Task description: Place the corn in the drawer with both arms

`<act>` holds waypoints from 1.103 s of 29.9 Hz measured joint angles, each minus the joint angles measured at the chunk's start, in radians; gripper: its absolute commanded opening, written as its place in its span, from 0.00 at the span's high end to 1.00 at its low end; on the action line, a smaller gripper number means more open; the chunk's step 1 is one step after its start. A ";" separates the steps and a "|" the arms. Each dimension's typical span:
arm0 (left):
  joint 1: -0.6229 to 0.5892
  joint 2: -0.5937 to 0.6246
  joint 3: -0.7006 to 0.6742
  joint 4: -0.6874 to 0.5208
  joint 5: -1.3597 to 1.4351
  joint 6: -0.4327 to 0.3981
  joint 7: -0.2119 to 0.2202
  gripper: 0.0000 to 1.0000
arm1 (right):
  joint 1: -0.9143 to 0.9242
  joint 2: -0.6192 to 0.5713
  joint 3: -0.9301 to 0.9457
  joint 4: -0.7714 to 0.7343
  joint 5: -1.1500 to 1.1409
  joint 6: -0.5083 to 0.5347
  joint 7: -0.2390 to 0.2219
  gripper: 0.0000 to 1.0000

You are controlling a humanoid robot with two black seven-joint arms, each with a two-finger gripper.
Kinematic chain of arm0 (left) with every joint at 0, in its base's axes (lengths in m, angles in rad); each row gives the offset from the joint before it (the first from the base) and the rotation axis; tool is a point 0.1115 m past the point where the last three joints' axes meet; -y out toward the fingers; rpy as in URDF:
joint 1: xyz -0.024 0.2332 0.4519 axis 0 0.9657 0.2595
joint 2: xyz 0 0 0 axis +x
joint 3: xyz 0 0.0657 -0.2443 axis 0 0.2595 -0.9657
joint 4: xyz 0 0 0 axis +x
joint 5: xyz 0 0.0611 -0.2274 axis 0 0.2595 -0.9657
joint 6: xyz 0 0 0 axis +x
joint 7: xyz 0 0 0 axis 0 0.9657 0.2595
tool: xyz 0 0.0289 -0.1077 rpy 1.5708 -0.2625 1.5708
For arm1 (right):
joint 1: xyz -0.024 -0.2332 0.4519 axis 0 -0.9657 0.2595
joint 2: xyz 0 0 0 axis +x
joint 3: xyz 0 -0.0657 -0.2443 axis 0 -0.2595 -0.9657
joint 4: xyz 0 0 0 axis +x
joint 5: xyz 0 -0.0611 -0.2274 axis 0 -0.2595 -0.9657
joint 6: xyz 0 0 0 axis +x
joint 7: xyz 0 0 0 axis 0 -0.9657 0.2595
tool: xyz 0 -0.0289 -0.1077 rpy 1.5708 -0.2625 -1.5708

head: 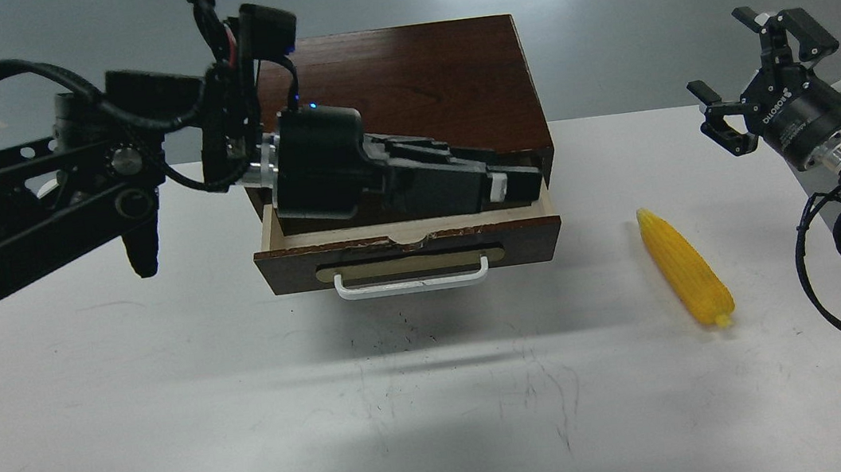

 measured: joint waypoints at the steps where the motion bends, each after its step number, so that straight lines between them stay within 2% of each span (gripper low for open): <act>1: 0.015 0.007 -0.013 0.014 -0.080 0.000 0.000 0.01 | 0.002 -0.004 0.000 0.001 0.000 0.000 0.000 0.00; 4: 0.057 0.049 -0.031 0.055 -0.276 0.006 0.000 0.01 | 0.010 -0.023 0.001 0.000 0.000 0.000 0.000 0.00; 9: 0.141 0.112 -0.038 0.111 -0.495 0.101 0.000 0.01 | 0.027 -0.053 0.002 0.000 0.000 -0.002 0.000 0.00; 14: 0.248 0.155 -0.049 0.186 -0.744 0.129 -0.001 0.01 | 0.026 -0.076 -0.012 -0.001 0.001 0.000 0.000 0.00; 17: 0.353 0.151 -0.151 0.259 -0.868 0.122 0.000 0.01 | 0.024 -0.080 -0.015 0.000 0.001 0.000 0.000 0.00; 20: 0.465 0.132 -0.281 0.331 -0.920 0.093 0.043 0.01 | 0.023 -0.081 -0.016 0.001 -0.002 0.001 0.000 0.00; 23: 0.565 0.116 -0.358 0.384 -0.929 0.028 0.089 0.01 | 0.022 -0.086 -0.026 0.007 -0.017 0.001 0.000 0.00; 27: 0.650 0.105 -0.379 0.420 -0.924 0.002 0.124 0.01 | 0.047 -0.111 -0.100 0.025 -0.089 0.001 0.000 0.00; 33: 0.684 0.062 -0.383 0.479 -0.914 0.000 0.159 0.01 | 0.111 -0.137 -0.166 0.036 -0.261 0.001 0.000 0.00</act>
